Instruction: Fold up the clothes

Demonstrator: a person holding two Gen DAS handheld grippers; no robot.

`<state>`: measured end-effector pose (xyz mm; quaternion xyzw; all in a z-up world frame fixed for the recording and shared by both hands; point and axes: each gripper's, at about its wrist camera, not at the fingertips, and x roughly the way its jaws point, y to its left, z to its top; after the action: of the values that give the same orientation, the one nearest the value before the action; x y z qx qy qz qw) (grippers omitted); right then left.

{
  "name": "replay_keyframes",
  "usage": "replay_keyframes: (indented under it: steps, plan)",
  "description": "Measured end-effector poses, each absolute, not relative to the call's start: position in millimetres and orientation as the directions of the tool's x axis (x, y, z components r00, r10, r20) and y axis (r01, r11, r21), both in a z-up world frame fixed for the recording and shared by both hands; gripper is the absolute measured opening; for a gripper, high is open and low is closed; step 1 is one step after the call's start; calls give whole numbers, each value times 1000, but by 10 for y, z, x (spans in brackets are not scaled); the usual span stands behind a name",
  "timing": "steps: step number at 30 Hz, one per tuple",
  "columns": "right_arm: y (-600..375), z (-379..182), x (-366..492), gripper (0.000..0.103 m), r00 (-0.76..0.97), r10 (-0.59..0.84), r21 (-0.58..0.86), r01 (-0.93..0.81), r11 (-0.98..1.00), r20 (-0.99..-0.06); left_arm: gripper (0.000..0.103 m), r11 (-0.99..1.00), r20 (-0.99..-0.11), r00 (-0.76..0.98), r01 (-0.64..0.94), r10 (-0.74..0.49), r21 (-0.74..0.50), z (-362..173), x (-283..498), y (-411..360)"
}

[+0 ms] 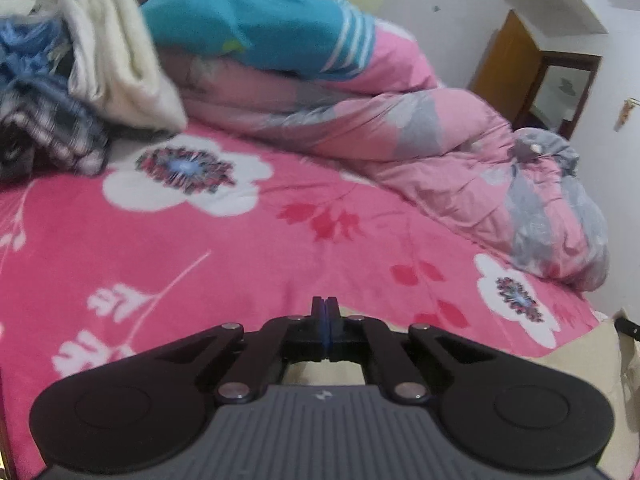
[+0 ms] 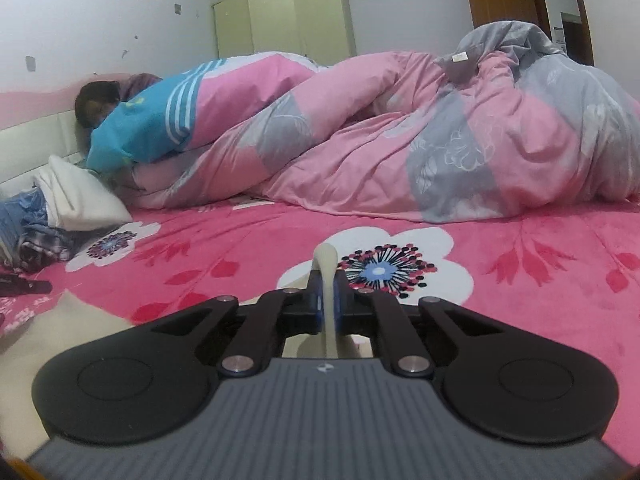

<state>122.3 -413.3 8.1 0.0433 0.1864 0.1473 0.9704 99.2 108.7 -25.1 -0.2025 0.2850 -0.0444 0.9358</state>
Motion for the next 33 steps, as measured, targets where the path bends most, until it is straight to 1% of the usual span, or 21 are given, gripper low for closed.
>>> replay_keyframes:
  steps: [2, 4, 6, 9, 10, 13, 14, 15, 16, 18, 20, 21, 24, 27, 29, 32, 33]
  plan:
    - [-4129, -35, 1332, 4, 873, 301, 152, -262, 953, -383, 1, 896, -534, 815, -42, -225, -441, -307, 1017, 1139]
    - [-4131, -166, 1406, 4, 860, 294, 161, -249, 955, -417, 14, 877, -550, 796, -53, -251, -477, -363, 1043, 1192]
    - [-4152, -282, 1455, 4, 848, 292, 182, -234, 955, -443, 38, 870, -557, 784, -43, -275, -490, -375, 1049, 1210]
    - [-4181, -393, 1470, 4, 839, 295, 215, -218, 952, -457, 50, 888, -580, 762, -12, -290, -460, -379, 1112, 1125]
    - [-4181, -408, 1465, 4, 839, 298, 223, -216, 950, -455, 51, 894, -588, 754, -2, -294, -449, -380, 1133, 1095]
    - [-4184, -414, 1460, 4, 840, 301, 231, -216, 949, -451, 50, 908, -606, 734, 32, -306, -419, -389, 1209, 997]
    - [-4179, -413, 1454, 4, 840, 301, 230, -216, 949, -451, 47, 911, -608, 731, 44, -309, -410, -397, 1242, 957]
    - [-4182, -413, 1453, 4, 841, 300, 230, -216, 949, -450, 37, 914, -608, 733, 46, -304, -402, -404, 1268, 928]
    - [-4186, -413, 1453, 4, 841, 300, 229, -216, 949, -450, 32, 918, -609, 735, 46, -298, -395, -411, 1292, 901]
    - [-4190, -413, 1450, 4, 843, 298, 227, -216, 950, -448, 17, 925, -605, 745, 43, -281, -377, -415, 1327, 862]
    - [-4189, -410, 1447, 4, 846, 294, 221, -215, 951, -445, 14, 921, -594, 758, 22, -269, -389, -405, 1300, 876]
    - [-4189, -401, 1444, 4, 848, 292, 219, -214, 952, -442, 13, 916, -579, 772, 9, -261, -401, -369, 1250, 897]
    - [-4208, -273, 1405, 4, 867, 304, 237, -224, 945, -394, 12, 900, -530, 810, -8, -249, -435, -231, 1109, 968]
    - [-4214, -116, 1408, 4, 879, 331, 254, -253, 934, -343, 11, 914, -517, 828, -12, -218, -405, -213, 1063, 963]
    - [-4186, -142, 1460, 4, 875, 329, 240, -256, 937, -354, 11, 905, -538, 814, -38, -218, -425, -299, 1109, 1003]
    - [-4191, -378, 1592, 4, 848, 319, 259, -224, 940, -423, 11, 889, -557, 800, -66, -224, -453, -368, 1141, 1055]
    - [-4192, -413, 1601, 4, 845, 318, 266, -218, 939, -430, 11, 890, -556, 801, -66, -223, -451, -364, 1135, 1056]
